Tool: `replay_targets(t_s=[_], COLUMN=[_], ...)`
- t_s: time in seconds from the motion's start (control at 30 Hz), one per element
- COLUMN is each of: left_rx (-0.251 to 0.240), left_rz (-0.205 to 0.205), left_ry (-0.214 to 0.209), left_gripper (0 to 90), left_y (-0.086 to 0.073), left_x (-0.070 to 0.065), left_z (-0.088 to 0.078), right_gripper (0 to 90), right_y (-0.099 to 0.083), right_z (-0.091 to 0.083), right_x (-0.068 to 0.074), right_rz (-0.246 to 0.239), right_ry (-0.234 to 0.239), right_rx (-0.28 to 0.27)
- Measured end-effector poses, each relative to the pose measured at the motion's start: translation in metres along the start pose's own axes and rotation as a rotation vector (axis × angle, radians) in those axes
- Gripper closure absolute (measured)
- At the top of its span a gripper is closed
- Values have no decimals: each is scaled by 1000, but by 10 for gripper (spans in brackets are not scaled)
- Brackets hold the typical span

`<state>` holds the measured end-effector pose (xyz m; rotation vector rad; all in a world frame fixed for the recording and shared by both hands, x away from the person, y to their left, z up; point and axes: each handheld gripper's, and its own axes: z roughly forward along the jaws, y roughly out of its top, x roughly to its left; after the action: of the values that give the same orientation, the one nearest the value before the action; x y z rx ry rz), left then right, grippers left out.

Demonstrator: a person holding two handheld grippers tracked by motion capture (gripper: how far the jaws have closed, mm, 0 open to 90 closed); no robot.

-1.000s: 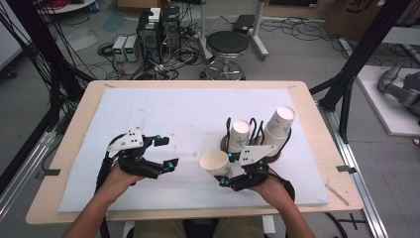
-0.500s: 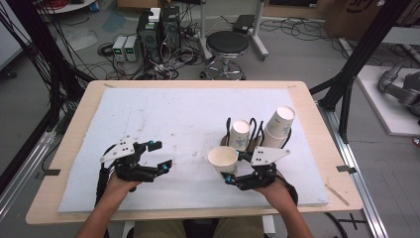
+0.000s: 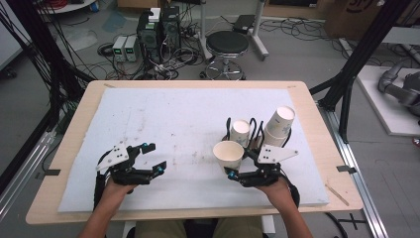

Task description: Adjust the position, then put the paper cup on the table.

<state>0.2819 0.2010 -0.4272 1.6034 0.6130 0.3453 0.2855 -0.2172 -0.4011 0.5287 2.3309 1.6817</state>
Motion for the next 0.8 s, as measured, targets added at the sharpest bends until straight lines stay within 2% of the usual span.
replay_targets(t_s=[0.2, 0.47, 0.8], left_rx=[-27, -32, -45], left_rz=[-23, -26, -43], left_ry=[25, 44, 69], left_gripper=[203, 204, 202], left_y=[1, 2, 2], left_x=[4, 7, 10], left_z=[-4, -10, -19], right_gripper=[348, 346, 347], right_y=[1, 1, 8], right_z=[-1, 1, 20], right_x=[1, 1, 3], right_rz=[-3, 3, -13], right_ry=[-14, -19, -6], right_rx=[-17, -18, -14])
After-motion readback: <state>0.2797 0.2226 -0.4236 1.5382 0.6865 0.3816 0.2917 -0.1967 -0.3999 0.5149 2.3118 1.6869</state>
